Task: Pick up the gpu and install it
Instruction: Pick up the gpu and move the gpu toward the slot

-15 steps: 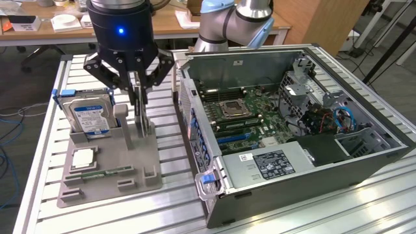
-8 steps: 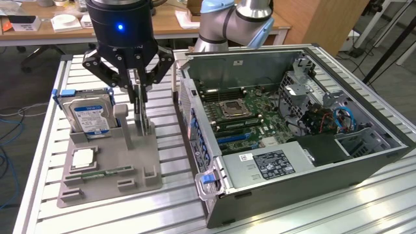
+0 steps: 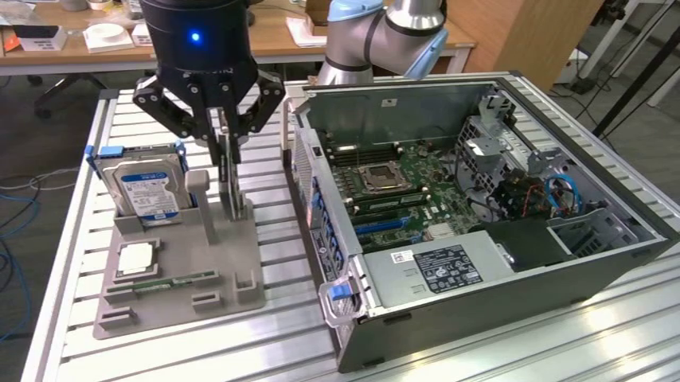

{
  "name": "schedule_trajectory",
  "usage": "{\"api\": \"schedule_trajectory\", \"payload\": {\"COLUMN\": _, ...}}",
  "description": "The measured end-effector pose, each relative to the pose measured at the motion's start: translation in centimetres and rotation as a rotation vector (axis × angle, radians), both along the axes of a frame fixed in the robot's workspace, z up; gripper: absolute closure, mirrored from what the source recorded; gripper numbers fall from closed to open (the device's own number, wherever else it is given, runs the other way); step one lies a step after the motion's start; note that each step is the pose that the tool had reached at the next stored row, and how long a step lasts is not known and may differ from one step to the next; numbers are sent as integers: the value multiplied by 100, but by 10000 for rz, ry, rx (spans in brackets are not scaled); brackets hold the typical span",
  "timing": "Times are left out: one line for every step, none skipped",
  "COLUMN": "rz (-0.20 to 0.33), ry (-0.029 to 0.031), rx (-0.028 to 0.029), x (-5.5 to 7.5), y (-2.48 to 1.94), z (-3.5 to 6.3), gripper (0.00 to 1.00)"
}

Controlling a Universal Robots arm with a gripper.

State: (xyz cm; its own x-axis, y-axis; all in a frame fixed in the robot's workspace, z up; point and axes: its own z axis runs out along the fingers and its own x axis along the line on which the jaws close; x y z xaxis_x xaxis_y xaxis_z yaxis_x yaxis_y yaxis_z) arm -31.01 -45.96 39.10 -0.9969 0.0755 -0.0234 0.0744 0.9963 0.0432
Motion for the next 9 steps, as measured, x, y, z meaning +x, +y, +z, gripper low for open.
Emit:
{"api": "schedule_trajectory", "payload": {"rz": 0, "ry": -1, "rx": 0, "x": 0, "y": 0, "z": 5, "gripper": 74}}
{"api": "schedule_trajectory", "payload": {"rz": -1, "ry": 0, "rx": 0, "x": 0, "y": 0, "z": 12, "gripper": 74}}
{"api": "schedule_trajectory", "payload": {"rz": 0, "ry": 0, "rx": 0, "x": 0, "y": 0, "z": 19, "gripper": 74}}
{"api": "schedule_trajectory", "payload": {"rz": 0, "ry": 0, "rx": 0, "x": 0, "y": 0, "z": 27, "gripper": 74}}
{"api": "schedule_trajectory", "payload": {"rz": 0, "ry": 0, "rx": 0, "x": 0, "y": 0, "z": 34, "gripper": 74}}
{"api": "schedule_trajectory", "payload": {"rz": 0, "ry": 0, "rx": -1, "x": 0, "y": 0, "z": 42, "gripper": 74}}
{"api": "schedule_trajectory", "payload": {"rz": 0, "ry": -1, "rx": 0, "x": 0, "y": 0, "z": 50, "gripper": 74}}
{"api": "schedule_trajectory", "payload": {"rz": 0, "ry": -1, "rx": 0, "x": 0, "y": 0, "z": 59, "gripper": 74}}
{"api": "schedule_trajectory", "payload": {"rz": 0, "ry": 0, "rx": 0, "x": 0, "y": 0, "z": 67, "gripper": 74}}
